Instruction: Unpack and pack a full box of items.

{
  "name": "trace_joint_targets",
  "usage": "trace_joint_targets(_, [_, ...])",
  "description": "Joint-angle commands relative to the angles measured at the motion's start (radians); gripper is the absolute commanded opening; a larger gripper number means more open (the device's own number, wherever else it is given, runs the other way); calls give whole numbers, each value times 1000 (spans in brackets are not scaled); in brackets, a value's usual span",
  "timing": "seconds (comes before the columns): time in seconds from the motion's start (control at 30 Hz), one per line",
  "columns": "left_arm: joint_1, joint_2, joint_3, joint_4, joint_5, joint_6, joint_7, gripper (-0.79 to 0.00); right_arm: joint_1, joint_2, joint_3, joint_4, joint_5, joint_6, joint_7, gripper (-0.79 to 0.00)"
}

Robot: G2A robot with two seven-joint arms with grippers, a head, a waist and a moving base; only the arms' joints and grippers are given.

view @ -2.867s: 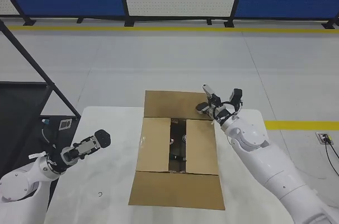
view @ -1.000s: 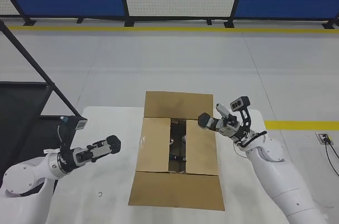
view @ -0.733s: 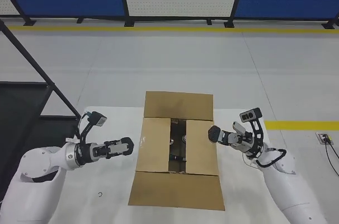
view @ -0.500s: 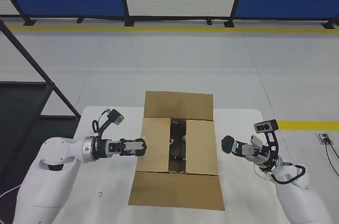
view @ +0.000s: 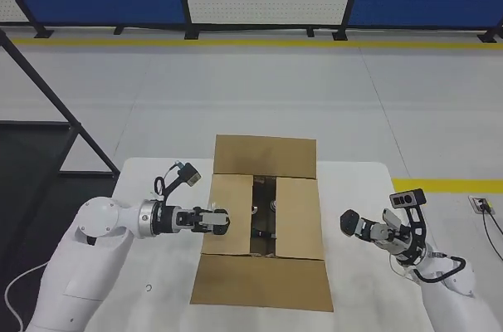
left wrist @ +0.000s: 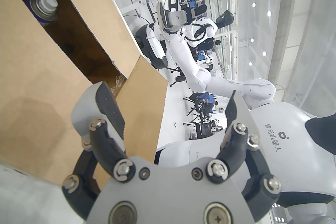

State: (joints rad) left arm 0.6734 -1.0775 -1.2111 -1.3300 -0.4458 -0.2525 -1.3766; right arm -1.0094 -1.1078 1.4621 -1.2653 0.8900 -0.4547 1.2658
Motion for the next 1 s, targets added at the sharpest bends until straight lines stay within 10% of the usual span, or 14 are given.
trace_joint_targets(0.0, [0,0,0,0,0,0,0,0,0,0,0,0,0,0,0,0])
trace_joint_targets(0.37, [-49,-34,160,-15,131,66,166,0,-93,14,61,-84,-33,-46,53,0])
trace_joint_targets(0.97, [-245,-155,429,278,122,35,281,0,-325,37,200,-273,-39,-57,43,0])
